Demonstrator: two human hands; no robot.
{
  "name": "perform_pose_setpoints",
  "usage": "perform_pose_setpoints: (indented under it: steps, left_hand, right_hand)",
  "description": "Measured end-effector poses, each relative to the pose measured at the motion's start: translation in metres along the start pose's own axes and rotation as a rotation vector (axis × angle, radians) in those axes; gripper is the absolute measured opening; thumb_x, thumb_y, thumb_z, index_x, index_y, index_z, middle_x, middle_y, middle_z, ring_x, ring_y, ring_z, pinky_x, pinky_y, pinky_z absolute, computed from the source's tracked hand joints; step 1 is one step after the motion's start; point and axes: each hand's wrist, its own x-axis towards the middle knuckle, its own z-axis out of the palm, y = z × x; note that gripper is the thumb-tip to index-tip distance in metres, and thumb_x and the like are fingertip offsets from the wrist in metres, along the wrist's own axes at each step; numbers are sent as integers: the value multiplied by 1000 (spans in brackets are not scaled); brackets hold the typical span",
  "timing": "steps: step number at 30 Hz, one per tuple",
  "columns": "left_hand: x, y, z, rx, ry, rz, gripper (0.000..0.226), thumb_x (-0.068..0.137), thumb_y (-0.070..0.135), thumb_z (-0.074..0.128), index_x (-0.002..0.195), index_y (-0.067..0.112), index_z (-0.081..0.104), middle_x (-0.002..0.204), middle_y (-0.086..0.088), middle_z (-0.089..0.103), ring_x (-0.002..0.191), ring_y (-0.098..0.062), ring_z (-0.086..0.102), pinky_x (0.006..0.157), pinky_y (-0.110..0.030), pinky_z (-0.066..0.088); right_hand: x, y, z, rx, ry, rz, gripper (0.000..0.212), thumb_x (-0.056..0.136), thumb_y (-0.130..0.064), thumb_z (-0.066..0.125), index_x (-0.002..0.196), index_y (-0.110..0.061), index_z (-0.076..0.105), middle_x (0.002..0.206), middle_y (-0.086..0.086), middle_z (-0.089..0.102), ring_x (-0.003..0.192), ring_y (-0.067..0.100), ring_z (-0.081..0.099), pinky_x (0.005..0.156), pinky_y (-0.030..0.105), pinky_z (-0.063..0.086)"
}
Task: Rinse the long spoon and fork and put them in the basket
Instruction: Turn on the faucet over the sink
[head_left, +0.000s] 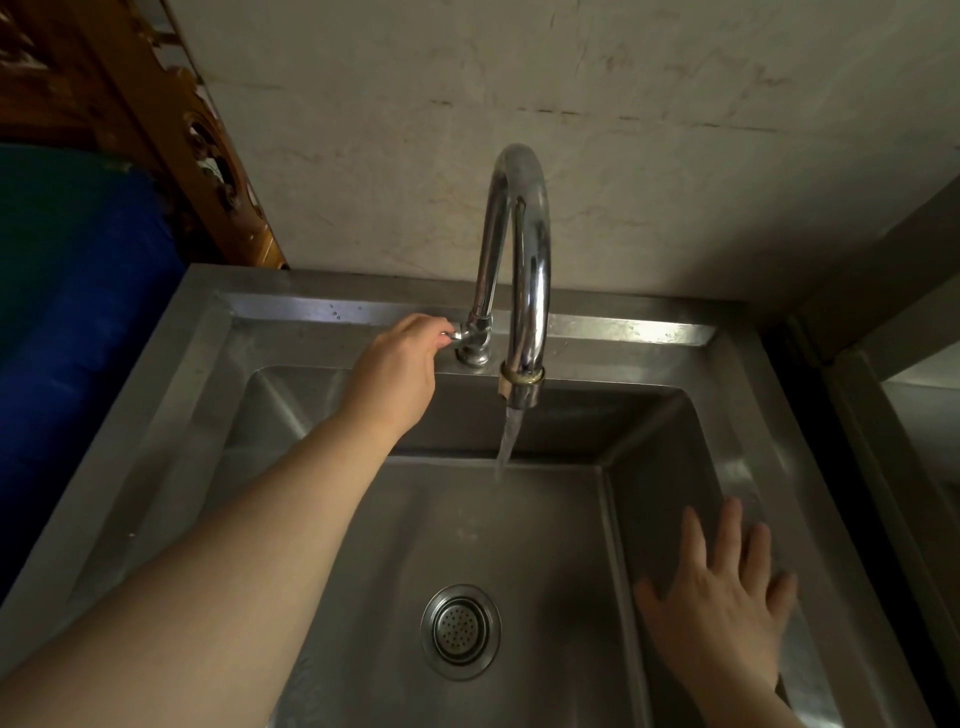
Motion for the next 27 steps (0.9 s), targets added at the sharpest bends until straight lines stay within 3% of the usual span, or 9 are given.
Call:
perform_pose_setpoints:
  steps: [8,22,25,27]
  left_hand:
    - [4,2,-5,-22,-11,-13,24,98,7,48,110,2,69,107,-14,69,96,-32,64,81,-43,52]
    - [4,1,-5,-38,-38,-36,25,99,10,46,108,3,68,105,-14,69,95,-32,63,81,-42,51]
    - [3,0,-2,-67,-67,-106,28,102,18,43,117,9,65,111,-9,68,101,-27,62,85,-37,49]
    - [2,-1,0,-154,-115,-200,34,103,25,40,132,17,55,125,-3,64,111,-19,59,88,-30,46]
  right_hand:
    - [1,1,1,1,8,1,93,74,-72,42,152,-31,12,164,7,-6,148,33,-3,115,56,12]
    - [3,3,8,-2,15,8,93,70,-71,40,150,-32,14,163,5,-5,147,34,-3,114,56,14]
    - [2,2,7,15,27,4,93,71,-70,43,150,-32,16,164,5,-3,147,34,-1,113,56,15]
    - [2,3,7,25,30,2,92,71,-69,44,150,-31,16,163,6,-2,147,34,0,114,57,15]
